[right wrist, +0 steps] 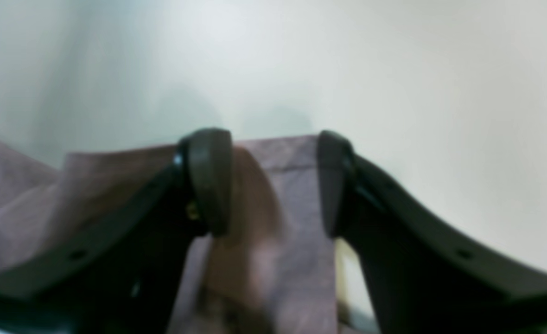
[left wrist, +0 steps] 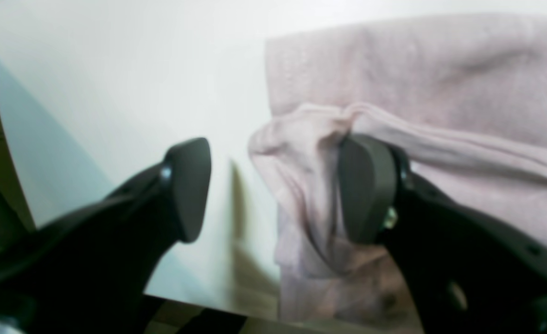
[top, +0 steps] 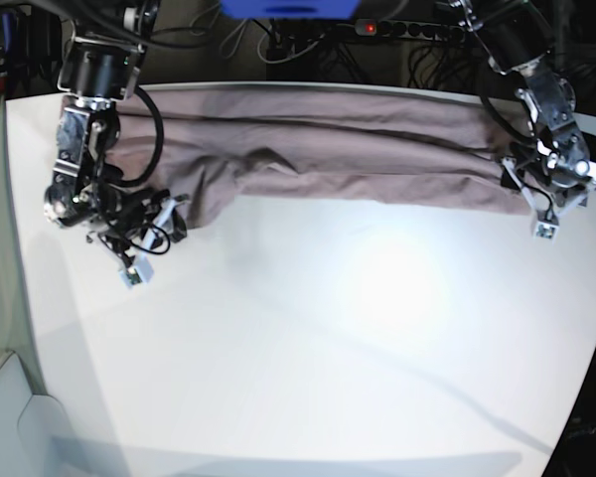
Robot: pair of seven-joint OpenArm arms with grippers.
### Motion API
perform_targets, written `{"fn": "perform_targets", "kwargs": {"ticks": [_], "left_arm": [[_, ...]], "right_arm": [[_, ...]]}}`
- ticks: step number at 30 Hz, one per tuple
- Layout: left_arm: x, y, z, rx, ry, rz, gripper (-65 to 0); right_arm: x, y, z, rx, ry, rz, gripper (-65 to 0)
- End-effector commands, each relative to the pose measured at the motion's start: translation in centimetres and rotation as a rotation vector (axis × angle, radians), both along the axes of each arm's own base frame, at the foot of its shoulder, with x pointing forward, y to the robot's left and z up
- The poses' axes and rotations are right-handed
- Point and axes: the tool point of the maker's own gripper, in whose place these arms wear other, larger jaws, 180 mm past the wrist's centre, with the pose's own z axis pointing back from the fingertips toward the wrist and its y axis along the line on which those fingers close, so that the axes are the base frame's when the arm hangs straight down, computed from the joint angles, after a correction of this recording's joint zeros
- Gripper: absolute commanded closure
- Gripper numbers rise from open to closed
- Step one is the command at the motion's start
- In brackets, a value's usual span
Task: Layout the t-shirt on the table in an organized manner, then fold the t-shirt properly
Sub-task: 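Release the right gripper and grasp the hanging sleeve fabric beside it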
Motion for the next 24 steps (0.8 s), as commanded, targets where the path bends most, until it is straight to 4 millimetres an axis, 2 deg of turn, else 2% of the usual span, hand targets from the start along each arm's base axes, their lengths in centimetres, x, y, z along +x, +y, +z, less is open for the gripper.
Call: {"fn": "perform_targets", "kwargs": {"ticks": [1, 5, 6, 13, 18, 24], "left_arm": [[-1.3, 0.4, -0.6, 0.022, 0.067, 0.007, -42.6], [-1.3, 0.4, -0.6, 0.021, 0.068, 0.007, -42.6], [-1.3, 0.4, -0.6, 0.020, 0.067, 0.009, -42.6], [-1.7, 0.3, -0.9, 0.015, 0.075, 0.009, -42.6], [-1.9, 0.3, -1.0, 0.014, 0.076, 0.007, -42.6], [-1.9, 0.2, -1.1, 0.011, 0.075, 0.007, -42.6]], "right_arm": [[0.4, -0.4, 0.5, -0.010, -0.012, -0.005, -19.7], [-0.1, -0.5, 0.1, -0.013, 0.004, -0.004, -1.0], [0.0, -0.5, 0.2, -0.015, 0.001, -0.004, 0.0], [-0.3, -2.1, 3.8, -0.109, -0.083, 0.003, 0.0], [-1.7, -2.8, 6.2, -0.200, -0.099, 0.012, 0.0], [-3.7, -5.6, 9.6, -0.312, -0.127, -0.054, 0.0]]}}
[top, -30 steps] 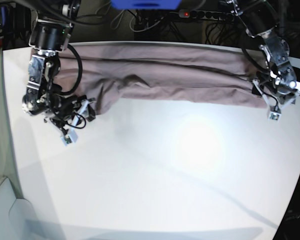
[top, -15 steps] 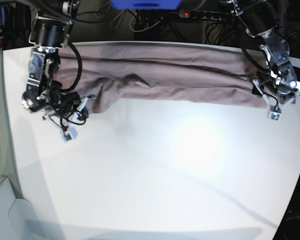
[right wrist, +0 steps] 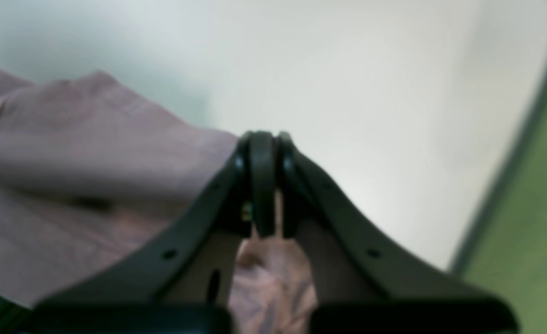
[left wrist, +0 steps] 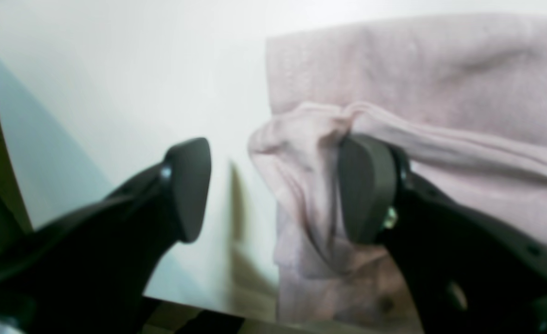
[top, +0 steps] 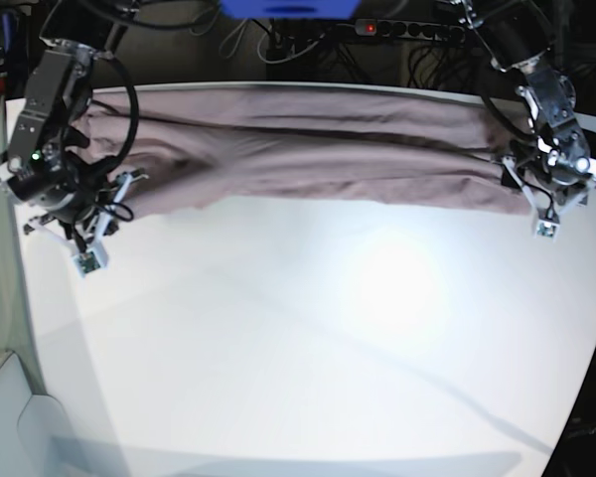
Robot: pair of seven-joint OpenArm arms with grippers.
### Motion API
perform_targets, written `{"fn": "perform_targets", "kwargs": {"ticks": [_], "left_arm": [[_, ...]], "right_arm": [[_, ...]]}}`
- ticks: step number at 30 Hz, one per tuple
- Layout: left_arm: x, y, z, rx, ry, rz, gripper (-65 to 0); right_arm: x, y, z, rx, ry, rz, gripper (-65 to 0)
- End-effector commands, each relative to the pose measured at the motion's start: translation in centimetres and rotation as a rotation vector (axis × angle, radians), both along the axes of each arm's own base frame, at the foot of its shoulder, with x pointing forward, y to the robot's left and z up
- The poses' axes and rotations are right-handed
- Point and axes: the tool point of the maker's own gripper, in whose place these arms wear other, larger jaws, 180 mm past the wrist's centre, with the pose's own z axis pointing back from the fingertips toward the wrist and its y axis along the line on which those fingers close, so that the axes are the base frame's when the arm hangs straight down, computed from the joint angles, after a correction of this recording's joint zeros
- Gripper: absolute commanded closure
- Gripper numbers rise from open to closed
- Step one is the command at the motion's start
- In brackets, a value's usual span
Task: Layout the t-shirt on the table in an organized manner, then fold the t-shirt properly
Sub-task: 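Release the right gripper and grasp the hanging sleeve fabric beside it, then hold both strip ends and pull them apart to straighten the strip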
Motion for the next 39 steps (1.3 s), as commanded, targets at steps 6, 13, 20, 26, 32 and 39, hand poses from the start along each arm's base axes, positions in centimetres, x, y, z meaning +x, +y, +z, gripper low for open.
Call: {"fn": "perform_targets", "kwargs": {"ticks": [6, 13, 20, 26, 32, 39], "left_arm": [[-1.6, 0.3, -0.8, 0.022, 0.081, 0.005, -42.6], [-1.6, 0.3, -0.8, 0.022, 0.080, 0.004, -42.6], [-1.6, 0.5, -0.8, 0.024, 0.081, 0.005, -42.6], [-1.6, 0.4, -0.8, 0.023, 0.080, 0.006, -42.6], [-2.4, 0.4, -1.2, 0.022, 0.097, 0.006, -42.9], [-2.4, 0.7, 0.0, 0.054, 0.075, 0.004, -43.0]], "right_arm": [[-3.1, -2.8, 1.5, -0.080, 0.010, -0.072, 0.0], [-7.7, -3.4, -1.4, -0.088, 0.137, -0.089, 0.0], [-9.0, -4.4, -1.8, -0.099, 0.163, -0.117, 0.0], [-9.3, -4.9, -2.0, -0.097, 0.170, -0.137, 0.0], [-9.3, -4.4, -4.1, -0.039, 0.192, -0.133, 0.0], [-9.9, -3.9, -7.6, 0.052, 0.234, -0.144, 0.0]]}}
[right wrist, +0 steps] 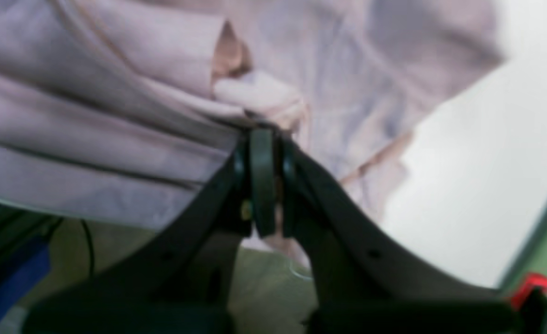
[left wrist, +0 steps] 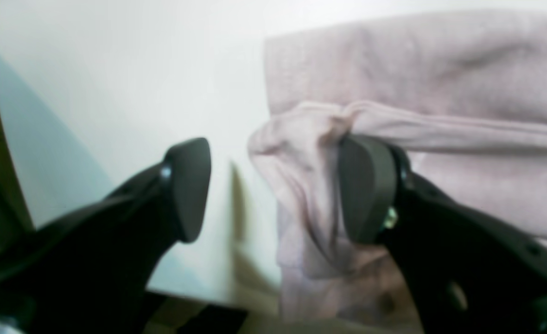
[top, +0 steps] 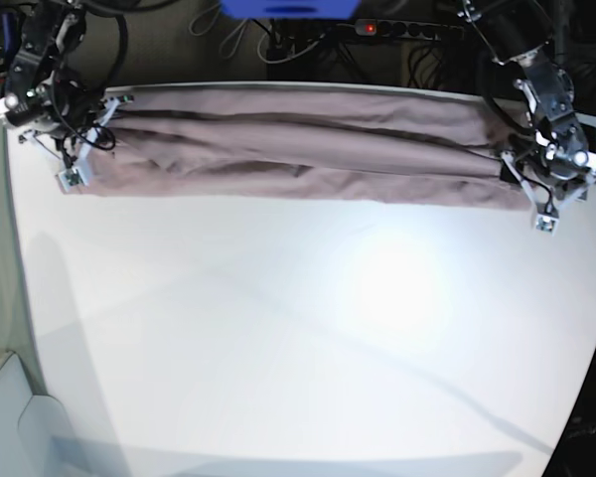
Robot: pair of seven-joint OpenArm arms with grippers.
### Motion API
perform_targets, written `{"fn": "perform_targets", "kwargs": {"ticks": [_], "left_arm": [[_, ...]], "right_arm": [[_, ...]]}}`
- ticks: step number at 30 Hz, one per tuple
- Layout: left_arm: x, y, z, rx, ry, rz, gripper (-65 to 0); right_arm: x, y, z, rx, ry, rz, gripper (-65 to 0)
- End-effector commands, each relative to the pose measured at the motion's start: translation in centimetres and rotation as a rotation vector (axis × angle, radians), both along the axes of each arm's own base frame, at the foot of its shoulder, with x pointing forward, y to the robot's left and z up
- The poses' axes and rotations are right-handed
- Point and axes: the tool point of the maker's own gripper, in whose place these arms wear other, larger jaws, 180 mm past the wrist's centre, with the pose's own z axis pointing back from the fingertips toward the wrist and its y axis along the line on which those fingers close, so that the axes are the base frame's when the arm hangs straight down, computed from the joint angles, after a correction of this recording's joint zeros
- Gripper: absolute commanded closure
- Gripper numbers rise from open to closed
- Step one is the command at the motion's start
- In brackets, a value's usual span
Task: Layout the t-shirt on the table in an organized manner, then fold the t-shirt properly
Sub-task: 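Hold both strip ends and pull them apart to straighten the strip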
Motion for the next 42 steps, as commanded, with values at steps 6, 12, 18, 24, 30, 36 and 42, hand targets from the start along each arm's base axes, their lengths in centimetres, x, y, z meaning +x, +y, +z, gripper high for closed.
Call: {"fn": "perform_targets", "kwargs": {"ticks": [6, 12, 18, 24, 30, 36, 42], "left_arm": [[-0.7, 0.4, 1.4, 0.063, 0.017, -0.001, -43.7], [-0.6, 0.4, 1.6, 0.064, 0.013, -0.001, -60.3], [-0.4, 0.6, 2.7, 0.086, -0.014, -0.005, -65.0], [-0.3, 0.8, 5.2, 0.137, -0.037, 0.013, -65.0], [-0.4, 0.8, 7.7, 0.185, -0.073, 0.028, -65.0], [-2.2, 0.7, 9.0, 0.197, -0.071, 0.077, -65.0], [-5.1, 0.2, 6.5, 0.090, -0.033, 0.082, -65.0]], "right_arm": [[0.1, -0.2, -0.8, 0.022, -0.008, -0.009, 0.0], [0.1, -0.2, -0.8, 0.022, -0.008, -0.009, 0.0], [0.5, 0.8, -0.9, 0.031, -0.008, 0.021, 0.0], [1.4, 2.3, -0.9, 0.050, -0.020, 0.056, 0.0], [1.6, 2.8, -0.9, 0.064, -0.027, 0.052, 0.0], [1.8, 2.9, -0.9, 0.066, -0.030, 0.051, 0.0], [2.3, 2.9, -0.6, 0.067, -0.041, 0.051, 0.0]]}}
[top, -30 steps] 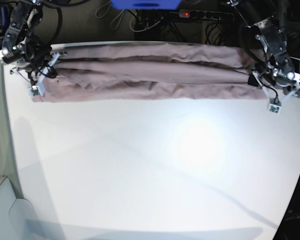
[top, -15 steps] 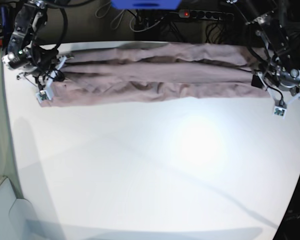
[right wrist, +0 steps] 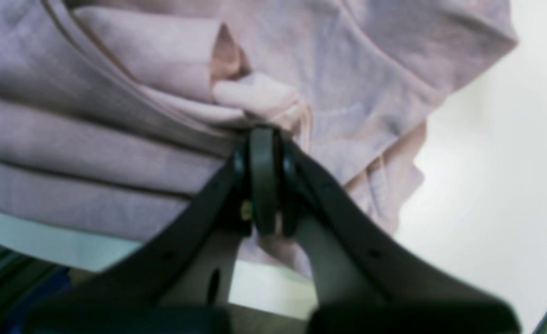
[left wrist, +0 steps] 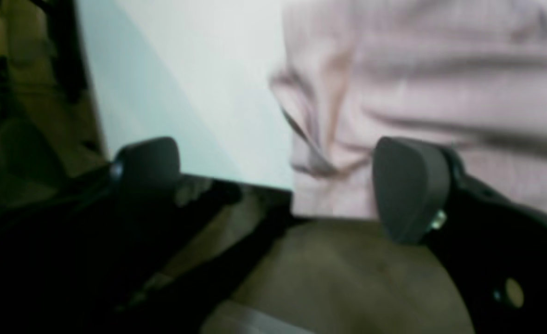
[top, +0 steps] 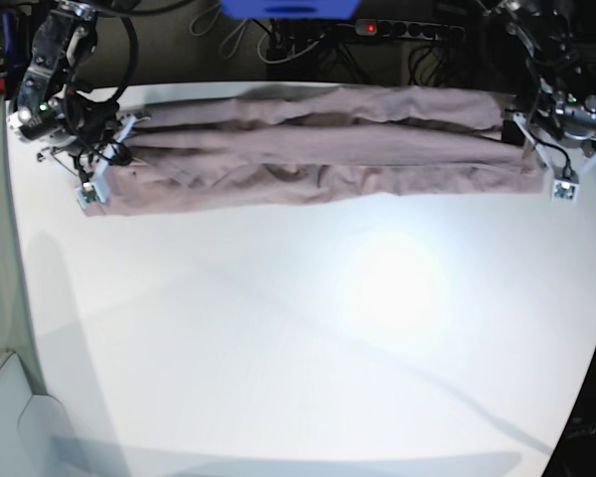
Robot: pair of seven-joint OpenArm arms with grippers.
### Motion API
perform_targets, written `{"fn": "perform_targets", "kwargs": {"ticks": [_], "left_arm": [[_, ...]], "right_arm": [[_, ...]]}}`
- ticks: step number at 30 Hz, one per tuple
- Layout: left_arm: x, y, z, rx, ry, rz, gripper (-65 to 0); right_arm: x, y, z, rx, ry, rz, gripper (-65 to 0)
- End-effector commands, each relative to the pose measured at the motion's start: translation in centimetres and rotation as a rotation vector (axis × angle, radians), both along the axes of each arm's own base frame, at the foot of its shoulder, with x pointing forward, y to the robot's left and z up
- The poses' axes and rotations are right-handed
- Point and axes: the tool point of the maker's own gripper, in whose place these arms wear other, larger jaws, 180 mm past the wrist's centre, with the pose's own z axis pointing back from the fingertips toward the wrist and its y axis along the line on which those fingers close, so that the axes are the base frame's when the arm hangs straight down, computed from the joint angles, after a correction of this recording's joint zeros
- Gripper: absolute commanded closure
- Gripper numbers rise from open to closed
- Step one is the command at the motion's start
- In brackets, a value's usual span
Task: Layout the t-shirt on the table in an organized manner, then fold the t-shirt properly
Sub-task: 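Hold both strip ends and pull them apart to straighten the strip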
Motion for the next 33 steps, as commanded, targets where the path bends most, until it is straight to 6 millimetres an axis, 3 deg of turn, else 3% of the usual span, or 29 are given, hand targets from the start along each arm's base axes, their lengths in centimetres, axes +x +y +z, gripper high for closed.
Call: {"fn": "perform_targets", "kwargs": {"ticks": [1, 11, 23, 33], "left_arm": [[0.3, 0.4, 0.5, -0.001, -0.028, 0.003, -65.0], [-1.6, 1.7, -2.1, -0.134, -0.022, 0.092, -65.0], [0.7, 1.2, -3.3, -0.200, -0.037, 0.102, -65.0], [0.5, 0.9, -6.1, -0.215, -0.009, 0.105, -65.0]], "right_arm": [[-0.2, 0.0, -0.1, -0.004, 0.016, 0.001, 0.0], [-0.2, 0.1, -0.1, -0.002, 0.014, 0.003, 0.0], [-0.2, 0.0, -0.1, -0.005, 0.014, 0.003, 0.0], [0.2, -0.2, 0.1, -0.009, 0.007, 0.004, 0.0]]}}
